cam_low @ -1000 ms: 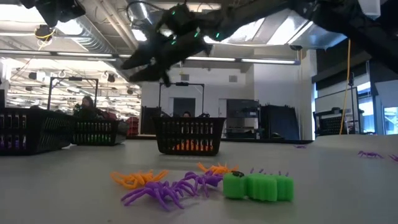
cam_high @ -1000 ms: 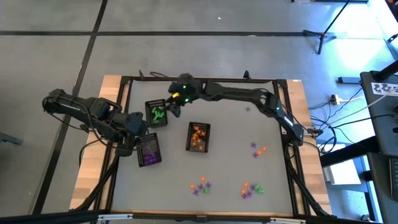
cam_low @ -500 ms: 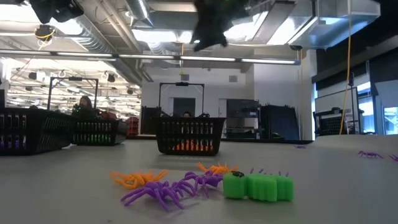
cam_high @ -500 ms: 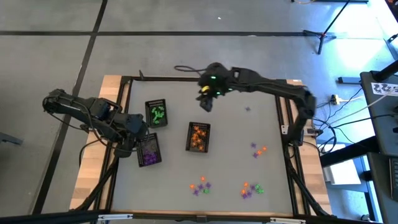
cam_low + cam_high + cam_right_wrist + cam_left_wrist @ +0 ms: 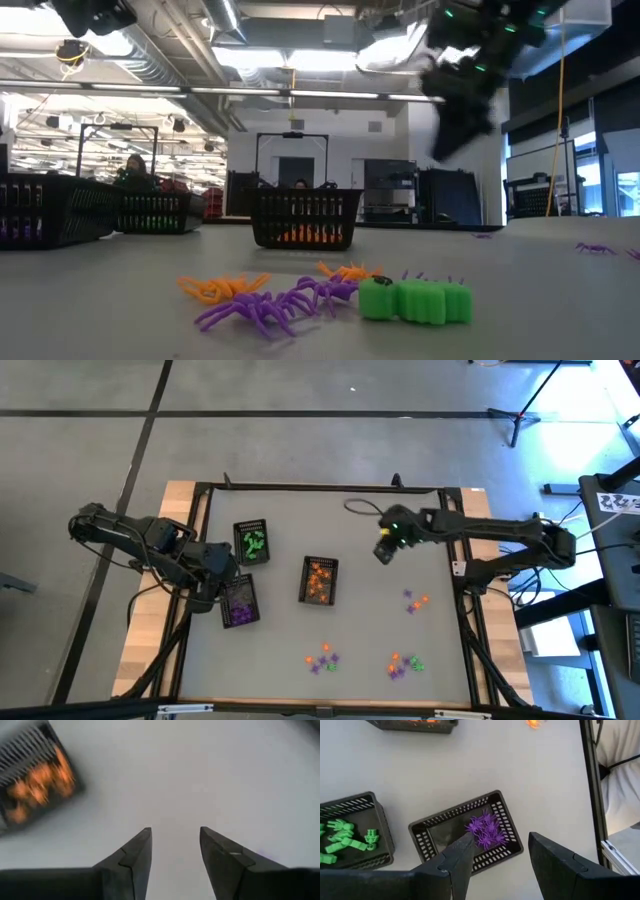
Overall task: Sort Halloween decoration
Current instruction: Put the purple spider toy into the bottom left black basket
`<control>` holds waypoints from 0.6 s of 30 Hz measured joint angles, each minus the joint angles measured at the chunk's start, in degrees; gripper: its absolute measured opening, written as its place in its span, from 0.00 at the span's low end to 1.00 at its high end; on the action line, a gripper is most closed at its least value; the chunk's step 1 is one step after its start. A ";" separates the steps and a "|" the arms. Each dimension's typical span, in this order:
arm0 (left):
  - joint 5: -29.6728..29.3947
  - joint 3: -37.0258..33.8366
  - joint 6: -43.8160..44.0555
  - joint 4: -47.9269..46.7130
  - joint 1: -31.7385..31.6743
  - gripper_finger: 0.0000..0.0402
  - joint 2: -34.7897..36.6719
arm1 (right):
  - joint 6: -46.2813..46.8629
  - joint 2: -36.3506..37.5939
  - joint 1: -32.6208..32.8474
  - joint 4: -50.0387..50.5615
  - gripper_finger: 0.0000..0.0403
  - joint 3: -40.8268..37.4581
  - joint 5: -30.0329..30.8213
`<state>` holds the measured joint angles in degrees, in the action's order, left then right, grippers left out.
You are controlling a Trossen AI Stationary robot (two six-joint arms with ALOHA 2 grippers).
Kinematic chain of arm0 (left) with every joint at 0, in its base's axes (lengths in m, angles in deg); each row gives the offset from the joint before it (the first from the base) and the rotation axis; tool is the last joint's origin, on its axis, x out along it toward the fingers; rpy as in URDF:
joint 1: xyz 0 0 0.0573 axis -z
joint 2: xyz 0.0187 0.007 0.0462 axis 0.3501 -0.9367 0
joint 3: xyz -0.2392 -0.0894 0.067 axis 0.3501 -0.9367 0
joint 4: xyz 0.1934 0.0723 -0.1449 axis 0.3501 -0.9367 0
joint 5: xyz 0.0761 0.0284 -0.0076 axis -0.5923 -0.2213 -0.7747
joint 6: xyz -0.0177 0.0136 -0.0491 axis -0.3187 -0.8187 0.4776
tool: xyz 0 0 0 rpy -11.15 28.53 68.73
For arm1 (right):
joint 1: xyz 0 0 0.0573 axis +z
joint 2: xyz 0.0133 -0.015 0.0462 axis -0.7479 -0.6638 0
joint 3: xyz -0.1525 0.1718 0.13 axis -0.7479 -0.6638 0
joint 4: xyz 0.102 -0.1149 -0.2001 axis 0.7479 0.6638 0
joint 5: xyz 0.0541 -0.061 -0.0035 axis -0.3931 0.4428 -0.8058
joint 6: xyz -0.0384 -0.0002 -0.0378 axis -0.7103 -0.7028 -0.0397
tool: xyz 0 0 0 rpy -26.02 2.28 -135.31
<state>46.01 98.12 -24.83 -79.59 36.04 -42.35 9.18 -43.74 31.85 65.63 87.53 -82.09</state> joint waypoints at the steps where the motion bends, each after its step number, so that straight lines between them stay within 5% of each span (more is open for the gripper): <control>1: -0.04 0.02 0.00 0.32 0.00 0.44 0.00 | 2.52 1.16 0.02 1.19 0.40 -1.93 -0.85; 9: -1.42 0.02 -0.47 0.56 0.00 0.44 0.00 | 20.36 4.20 11.78 15.44 0.40 -9.37 -3.26; 18: -0.12 0.02 -1.46 0.69 0.00 0.44 0.00 | 35.15 3.52 29.63 13.85 0.40 -9.66 1.71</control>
<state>45.88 98.14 -26.30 -78.90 36.04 -42.35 44.33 -40.22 61.48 79.48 77.87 -80.39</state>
